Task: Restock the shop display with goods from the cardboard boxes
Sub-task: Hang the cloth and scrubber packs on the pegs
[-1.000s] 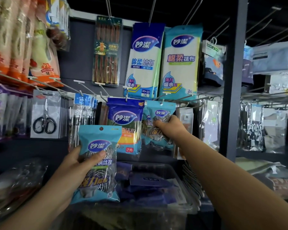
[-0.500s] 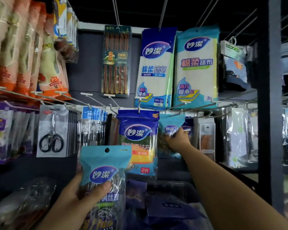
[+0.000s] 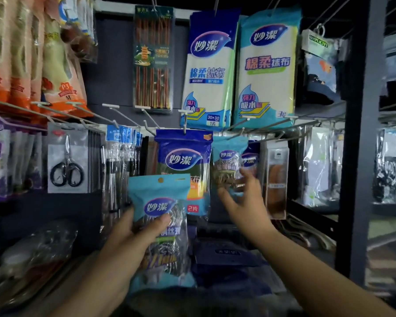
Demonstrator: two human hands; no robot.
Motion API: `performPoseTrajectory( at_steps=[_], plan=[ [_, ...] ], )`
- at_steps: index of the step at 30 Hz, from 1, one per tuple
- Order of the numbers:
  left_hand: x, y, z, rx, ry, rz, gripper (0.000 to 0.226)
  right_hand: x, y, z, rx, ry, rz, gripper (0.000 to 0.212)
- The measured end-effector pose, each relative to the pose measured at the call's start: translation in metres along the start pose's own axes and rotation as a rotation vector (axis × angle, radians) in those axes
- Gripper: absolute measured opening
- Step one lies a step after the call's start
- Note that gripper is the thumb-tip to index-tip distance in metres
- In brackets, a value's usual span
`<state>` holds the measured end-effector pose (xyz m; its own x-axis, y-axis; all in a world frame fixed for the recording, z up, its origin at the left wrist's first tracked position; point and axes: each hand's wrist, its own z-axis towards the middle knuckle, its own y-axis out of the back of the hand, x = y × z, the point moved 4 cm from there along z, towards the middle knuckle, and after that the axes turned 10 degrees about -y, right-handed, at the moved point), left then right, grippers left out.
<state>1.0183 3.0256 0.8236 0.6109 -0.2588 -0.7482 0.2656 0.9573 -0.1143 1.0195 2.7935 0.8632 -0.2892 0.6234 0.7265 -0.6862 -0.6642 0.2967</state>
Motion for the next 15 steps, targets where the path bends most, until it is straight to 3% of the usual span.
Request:
performPoseTrajectory(
  at_steps=[3,6,9,15],
  plan=[
    [-0.004,-0.028,-0.004,-0.016,0.029,-0.112,0.040,0.015,-0.003,-0.057,0.403,-0.073,0.385,0.065],
    [-0.007,-0.054,-0.002,-0.028,0.016,-0.091,0.032,0.019,-0.014,-0.088,0.599,-0.048,0.476,0.072],
    [-0.010,-0.071,0.002,-0.011,-0.006,-0.055,0.025,0.019,-0.008,-0.089,0.542,-0.007,0.449,0.055],
    [-0.010,-0.058,0.009,-0.061,-0.041,0.125,0.016,0.022,0.047,-0.036,0.278,-0.130,0.404,0.021]
  ],
)
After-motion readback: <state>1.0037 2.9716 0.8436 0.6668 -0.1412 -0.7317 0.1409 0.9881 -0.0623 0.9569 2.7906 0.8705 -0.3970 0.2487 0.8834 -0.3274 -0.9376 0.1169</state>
